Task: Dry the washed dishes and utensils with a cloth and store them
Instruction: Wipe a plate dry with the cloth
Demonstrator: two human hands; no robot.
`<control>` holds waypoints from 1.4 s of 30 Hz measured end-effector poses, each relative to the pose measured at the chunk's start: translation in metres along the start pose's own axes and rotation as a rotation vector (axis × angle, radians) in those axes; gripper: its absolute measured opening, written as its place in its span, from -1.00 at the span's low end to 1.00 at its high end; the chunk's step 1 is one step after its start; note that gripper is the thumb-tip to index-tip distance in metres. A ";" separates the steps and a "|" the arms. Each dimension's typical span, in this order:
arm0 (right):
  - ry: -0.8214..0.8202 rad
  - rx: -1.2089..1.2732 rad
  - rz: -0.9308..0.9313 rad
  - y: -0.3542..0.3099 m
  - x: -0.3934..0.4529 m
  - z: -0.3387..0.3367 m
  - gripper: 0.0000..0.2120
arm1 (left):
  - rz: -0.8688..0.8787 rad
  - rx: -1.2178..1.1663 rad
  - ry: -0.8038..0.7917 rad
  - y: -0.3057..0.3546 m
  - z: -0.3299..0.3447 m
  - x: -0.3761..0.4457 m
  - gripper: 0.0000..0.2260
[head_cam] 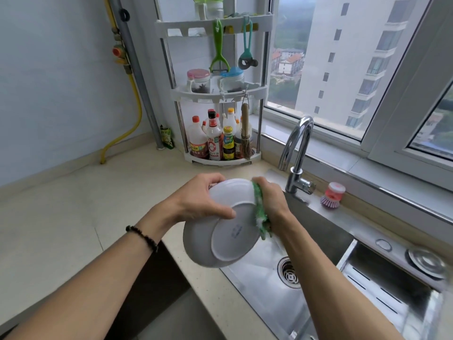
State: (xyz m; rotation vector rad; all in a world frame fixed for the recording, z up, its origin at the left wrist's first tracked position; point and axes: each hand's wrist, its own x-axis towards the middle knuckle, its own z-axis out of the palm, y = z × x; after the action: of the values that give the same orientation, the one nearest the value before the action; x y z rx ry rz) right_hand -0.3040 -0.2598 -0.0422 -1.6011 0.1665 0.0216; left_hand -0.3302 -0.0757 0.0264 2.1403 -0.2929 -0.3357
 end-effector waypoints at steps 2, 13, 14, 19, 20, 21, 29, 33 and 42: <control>-0.048 -0.164 -0.114 -0.010 0.001 0.003 -0.63 | 0.021 0.035 -0.041 0.001 0.005 0.003 -0.50; -0.008 -0.105 -0.290 0.005 -0.004 0.031 -0.67 | 0.065 -0.011 0.230 -0.022 0.028 0.006 -0.54; -0.013 -0.086 -0.241 0.006 -0.001 0.032 -0.66 | 0.054 0.001 0.248 -0.022 0.029 0.006 -0.55; -0.150 -0.142 -0.330 0.015 -0.018 0.044 -0.61 | 0.051 0.080 0.301 -0.022 0.029 0.006 -0.60; -0.135 -0.063 -0.262 0.015 -0.015 0.039 -0.58 | 0.059 0.108 0.284 -0.022 0.027 0.005 -0.59; -0.096 0.005 -0.167 0.013 -0.010 0.034 -0.52 | 0.072 0.126 0.274 -0.022 0.026 0.004 -0.57; -0.079 -0.044 -0.341 0.027 -0.024 0.048 -0.59 | 0.084 0.138 0.282 -0.016 0.027 0.005 -0.60; 0.058 0.238 0.031 0.020 -0.010 0.029 -0.49 | 0.150 -0.080 0.236 -0.012 0.021 -0.003 -0.56; 0.053 -0.184 -0.102 0.003 0.001 0.005 -0.63 | 0.017 0.009 -0.004 -0.011 0.007 -0.002 -0.45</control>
State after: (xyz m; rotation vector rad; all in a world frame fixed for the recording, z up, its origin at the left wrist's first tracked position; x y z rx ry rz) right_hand -0.3031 -0.2548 -0.0452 -1.7926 0.1264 -0.0863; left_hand -0.3334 -0.0744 0.0139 2.1450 -0.3154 -0.3299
